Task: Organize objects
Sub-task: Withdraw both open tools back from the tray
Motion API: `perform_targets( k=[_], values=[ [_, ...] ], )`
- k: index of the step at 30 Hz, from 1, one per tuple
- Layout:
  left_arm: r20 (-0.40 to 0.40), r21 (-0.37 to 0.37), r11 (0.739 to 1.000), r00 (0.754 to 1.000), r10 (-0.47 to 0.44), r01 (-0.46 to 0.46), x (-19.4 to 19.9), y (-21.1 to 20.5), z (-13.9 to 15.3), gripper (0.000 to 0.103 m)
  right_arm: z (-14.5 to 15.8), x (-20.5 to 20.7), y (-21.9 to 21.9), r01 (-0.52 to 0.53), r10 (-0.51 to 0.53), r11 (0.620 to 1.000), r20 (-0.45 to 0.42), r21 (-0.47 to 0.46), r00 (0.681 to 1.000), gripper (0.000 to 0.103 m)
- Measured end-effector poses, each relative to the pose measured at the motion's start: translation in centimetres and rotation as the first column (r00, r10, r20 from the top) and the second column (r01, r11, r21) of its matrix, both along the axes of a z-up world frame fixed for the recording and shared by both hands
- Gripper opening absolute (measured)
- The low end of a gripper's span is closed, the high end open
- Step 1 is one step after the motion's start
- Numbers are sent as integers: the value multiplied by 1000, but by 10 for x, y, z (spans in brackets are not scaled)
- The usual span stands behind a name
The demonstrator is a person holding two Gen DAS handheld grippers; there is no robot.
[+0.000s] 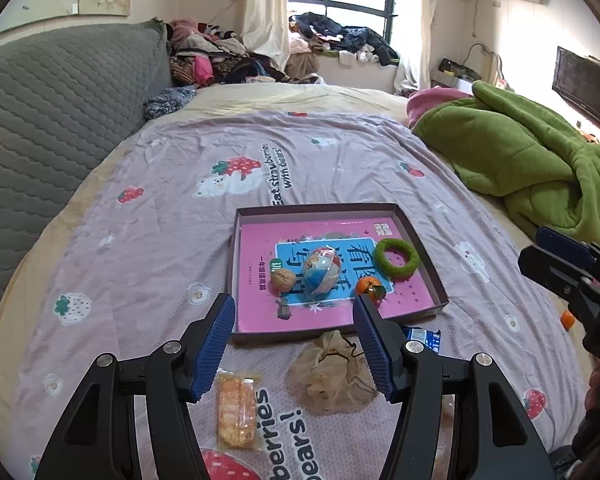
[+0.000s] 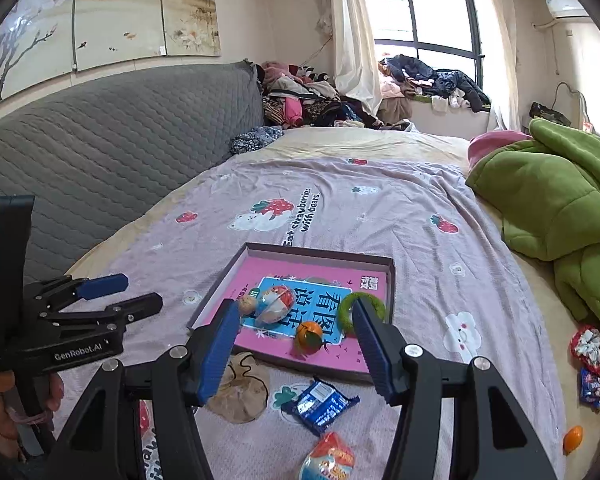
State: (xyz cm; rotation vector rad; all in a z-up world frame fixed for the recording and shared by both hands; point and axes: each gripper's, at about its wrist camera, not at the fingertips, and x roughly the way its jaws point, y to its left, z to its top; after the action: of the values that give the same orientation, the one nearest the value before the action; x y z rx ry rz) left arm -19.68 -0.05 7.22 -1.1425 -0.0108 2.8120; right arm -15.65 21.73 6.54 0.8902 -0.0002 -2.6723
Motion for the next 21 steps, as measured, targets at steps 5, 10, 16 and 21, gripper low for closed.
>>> perform_targets(
  k=[5,10,16,21],
  values=[
    [-5,-2,1000,1000,14,-14,12,-2,6,63,3,14,6,4,-4,1000,-4,-11,1000,58],
    [-6,-19,999,1000,28,-28,28,-3,8,63,6,26,6,-5,5,1000,-12,-18,1000,58],
    [-16,-17,999,1000,26,-27,41,2,11,63,10,39,5,-21,21,1000,-27,-18,999,58],
    [-23,-14,1000,999,21,-22,48,7,12,63,12,47,6,-26,26,999,-29,-27,999,59]
  ],
)
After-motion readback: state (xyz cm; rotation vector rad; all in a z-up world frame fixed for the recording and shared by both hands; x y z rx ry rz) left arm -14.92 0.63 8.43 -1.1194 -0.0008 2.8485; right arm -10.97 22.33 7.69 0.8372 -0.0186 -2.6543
